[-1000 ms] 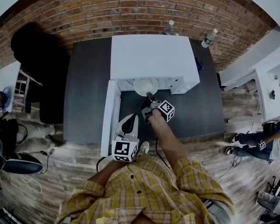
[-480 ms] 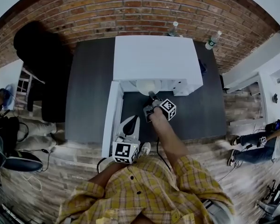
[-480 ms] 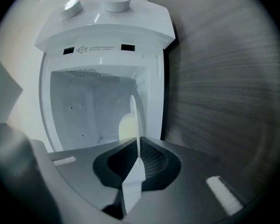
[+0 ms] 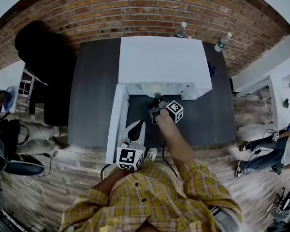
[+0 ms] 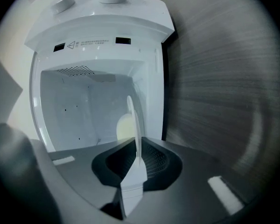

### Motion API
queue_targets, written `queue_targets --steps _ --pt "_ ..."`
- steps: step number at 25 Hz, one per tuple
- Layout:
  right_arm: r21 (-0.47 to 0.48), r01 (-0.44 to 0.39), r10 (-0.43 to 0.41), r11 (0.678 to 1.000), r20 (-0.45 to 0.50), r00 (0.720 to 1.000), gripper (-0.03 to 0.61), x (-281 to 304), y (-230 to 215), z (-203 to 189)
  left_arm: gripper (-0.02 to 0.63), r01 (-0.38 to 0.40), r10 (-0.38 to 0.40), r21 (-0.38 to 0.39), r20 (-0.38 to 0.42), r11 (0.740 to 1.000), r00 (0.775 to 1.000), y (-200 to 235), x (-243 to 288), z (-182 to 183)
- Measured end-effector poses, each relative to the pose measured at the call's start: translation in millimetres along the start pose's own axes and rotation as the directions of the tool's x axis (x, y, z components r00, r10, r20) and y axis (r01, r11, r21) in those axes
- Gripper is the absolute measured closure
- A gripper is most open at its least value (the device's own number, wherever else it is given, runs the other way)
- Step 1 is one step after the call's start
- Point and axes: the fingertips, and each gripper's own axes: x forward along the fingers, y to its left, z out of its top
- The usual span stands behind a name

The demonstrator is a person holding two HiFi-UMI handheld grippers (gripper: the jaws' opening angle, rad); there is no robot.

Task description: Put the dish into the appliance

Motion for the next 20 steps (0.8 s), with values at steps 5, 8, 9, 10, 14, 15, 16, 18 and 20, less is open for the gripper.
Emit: queue_targets --steps 5,8,9,10,14,15,16,18,20 --pt "0.027 0.043 -0.044 0.999 0.004 0.999 0.454 -0.8 -9.3 -2.7 0.618 0.004 -0.004 -0.007 -0.007 1.0 1.0 1.8 -0.6 -1.7" --pt "0.03 0.055 -0.055 0.998 0.004 0.998 0.418 0.8 -13.7 -2.0 0.617 0.004 -0.004 -0.011 -0.011 1.0 1.0 2.7 0.2 -2.5" --pt "0.031 0.056 -0.056 0.998 0.007 0.998 0.416 1.6 -13.2 -1.8 0.617 0.005 -0.005 -0.012 -0.012 1.0 1.0 2.7 0.4 -2.5" --pt "0.032 0.057 -0.057 0.998 0.009 0.998 0.415 2.4 -12.3 -1.7 0.618 0.006 -0.006 -0.013 -0.013 1.0 1.0 2.6 0.3 -2.4" --pt "0.035 0.063 -0.064 0.997 0.01 0.998 0.413 4.7 -12.7 -1.6 0.618 0.007 -0.007 -0.014 -0.013 1.0 1.0 2.0 -2.0 -2.9" --pt "0.035 0.065 -0.065 0.997 0.009 0.998 0.413 5.7 -12.7 -1.6 0.617 0.006 -0.007 -0.013 -0.013 1.0 1.0 2.1 -2.3 -2.8" --pt "0.036 0.067 -0.067 0.997 0.009 0.998 0.411 7.1 -12.9 -1.5 0.618 0.007 -0.007 -0.012 -0.013 1.0 1.0 2.4 -2.6 -2.6" --pt "0.038 0.072 -0.072 0.997 0.011 0.997 0.411 9.4 -13.4 -1.0 0.618 0.007 -0.007 -0.009 -0.013 1.0 1.0 3.0 -3.3 -2.3" --pt "0.039 0.075 -0.076 0.996 0.016 0.997 0.409 10.5 -14.1 -0.1 0.617 0.005 -0.005 -0.01 -0.016 1.0 1.0 3.9 -4.5 -2.7"
